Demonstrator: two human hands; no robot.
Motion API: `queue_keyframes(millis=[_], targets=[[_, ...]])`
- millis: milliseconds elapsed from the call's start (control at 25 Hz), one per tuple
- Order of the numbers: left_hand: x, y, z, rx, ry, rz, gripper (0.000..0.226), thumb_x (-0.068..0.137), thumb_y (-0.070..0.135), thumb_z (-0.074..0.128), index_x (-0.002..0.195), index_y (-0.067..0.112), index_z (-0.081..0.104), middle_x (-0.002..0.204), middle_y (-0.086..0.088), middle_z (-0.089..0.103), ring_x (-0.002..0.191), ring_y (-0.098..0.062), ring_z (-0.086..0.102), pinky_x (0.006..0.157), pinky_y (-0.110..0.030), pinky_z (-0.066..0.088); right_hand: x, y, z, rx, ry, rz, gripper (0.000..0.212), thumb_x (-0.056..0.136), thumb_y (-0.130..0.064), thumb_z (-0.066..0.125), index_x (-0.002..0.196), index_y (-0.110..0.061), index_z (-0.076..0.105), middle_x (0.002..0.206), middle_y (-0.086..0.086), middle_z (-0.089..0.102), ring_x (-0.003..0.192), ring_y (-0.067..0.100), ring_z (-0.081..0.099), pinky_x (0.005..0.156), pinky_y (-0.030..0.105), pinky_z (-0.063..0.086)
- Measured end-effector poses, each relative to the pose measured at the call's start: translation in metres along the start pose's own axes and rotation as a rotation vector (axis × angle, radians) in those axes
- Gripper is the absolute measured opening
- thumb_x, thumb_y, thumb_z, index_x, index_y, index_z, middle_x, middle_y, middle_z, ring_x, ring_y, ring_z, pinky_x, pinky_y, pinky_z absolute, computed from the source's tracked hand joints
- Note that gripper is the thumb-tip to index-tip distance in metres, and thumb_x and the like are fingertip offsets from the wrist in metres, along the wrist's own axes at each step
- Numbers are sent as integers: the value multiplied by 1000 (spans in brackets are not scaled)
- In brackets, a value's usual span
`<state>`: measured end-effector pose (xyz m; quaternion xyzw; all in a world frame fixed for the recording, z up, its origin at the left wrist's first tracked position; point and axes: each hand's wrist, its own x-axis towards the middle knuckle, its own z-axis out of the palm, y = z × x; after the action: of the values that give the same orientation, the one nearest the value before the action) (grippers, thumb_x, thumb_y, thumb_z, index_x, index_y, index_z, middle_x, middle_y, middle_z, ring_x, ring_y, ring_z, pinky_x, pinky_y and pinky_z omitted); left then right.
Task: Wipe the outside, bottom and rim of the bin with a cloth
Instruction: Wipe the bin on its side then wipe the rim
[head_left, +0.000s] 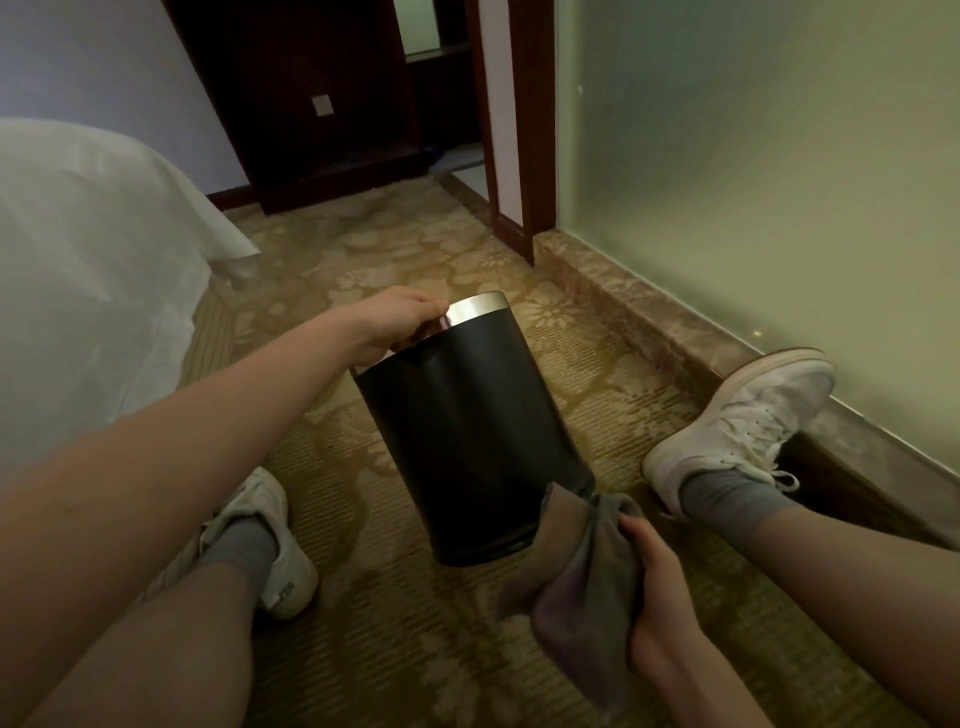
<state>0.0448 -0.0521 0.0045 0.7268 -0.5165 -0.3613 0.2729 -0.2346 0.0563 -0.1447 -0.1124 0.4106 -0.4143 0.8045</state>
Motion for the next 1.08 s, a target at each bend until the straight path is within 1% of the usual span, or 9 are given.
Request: queue_keyframes(millis=[200, 280, 360, 520, 640, 760, 880, 960, 1080], targets=[[-1, -2, 3, 25, 131, 86, 23, 94, 6, 49, 106, 15, 66, 91, -1, 63, 81, -12, 56, 63, -20, 42, 2, -1, -1, 37, 15, -44, 36, 96, -29, 50, 94, -1, 74, 84, 19, 75, 67, 27, 74, 66, 37, 52], [4, -7, 2, 96, 157, 156, 25, 95, 14, 52, 117, 16, 65, 107, -1, 65, 98, -14, 57, 78, -22, 45, 9, -1, -6, 64, 49, -61, 40, 96, -32, 51, 87, -3, 78, 84, 18, 75, 70, 29, 74, 67, 38, 52], [14, -12, 1, 127, 171, 181, 34, 97, 23, 54, 130, 17, 60, 124, -5, 61, 111, -16, 54, 94, -26, 41, 16, 2, -13, 90, 109, -71, 37, 95, -34, 51, 94, -6, 75, 83, 17, 75, 80, 32, 71, 71, 40, 50], [25, -14, 2, 98, 217, 165, 37, 98, 26, 52, 133, 18, 57, 129, -7, 57, 117, -19, 51, 100, -30, 39, 27, 7, -31, 120, 206, -75, 32, 96, -34, 50, 106, -9, 68, 80, 15, 75, 78, 30, 71, 68, 39, 48], [27, -15, 2, 52, 226, 176, 34, 98, 23, 51, 131, 16, 59, 127, -8, 58, 117, -21, 53, 97, -29, 41, 31, 15, -37, 125, 232, -46, 37, 96, -34, 51, 114, -5, 66, 78, 15, 75, 69, 28, 74, 72, 40, 49], [25, -18, -8, 194, 227, 153, 33, 96, 30, 54, 121, 13, 64, 117, -9, 63, 107, -23, 58, 84, -29, 44, 30, 17, -35, 117, 214, -23, 42, 93, -35, 54, 118, -3, 66, 97, 20, 74, 94, 35, 69, 84, 44, 50], [13, -20, -18, 229, 49, 77, 53, 85, 55, 60, 110, 10, 69, 100, -5, 66, 91, -20, 62, 76, -29, 48, 23, 14, -19, -18, 103, 2, 32, 94, -31, 54, 103, -5, 71, 88, 18, 75, 77, 29, 73, 72, 39, 51], [7, -18, -9, 204, 10, 124, 52, 81, 59, 62, 93, 9, 71, 82, -3, 64, 77, -17, 60, 71, -29, 47, 19, 19, -7, -191, 55, 36, 27, 93, -26, 57, 100, -5, 72, 84, 16, 75, 70, 25, 74, 68, 36, 51], [-5, -6, 29, 311, 127, 311, 38, 90, 49, 58, 64, 22, 63, 55, 10, 58, 52, 0, 53, 54, -18, 40, 26, 23, -3, -389, 15, 8, 28, 90, -26, 62, 108, -7, 71, 94, 15, 76, 88, 28, 73, 77, 35, 52]])
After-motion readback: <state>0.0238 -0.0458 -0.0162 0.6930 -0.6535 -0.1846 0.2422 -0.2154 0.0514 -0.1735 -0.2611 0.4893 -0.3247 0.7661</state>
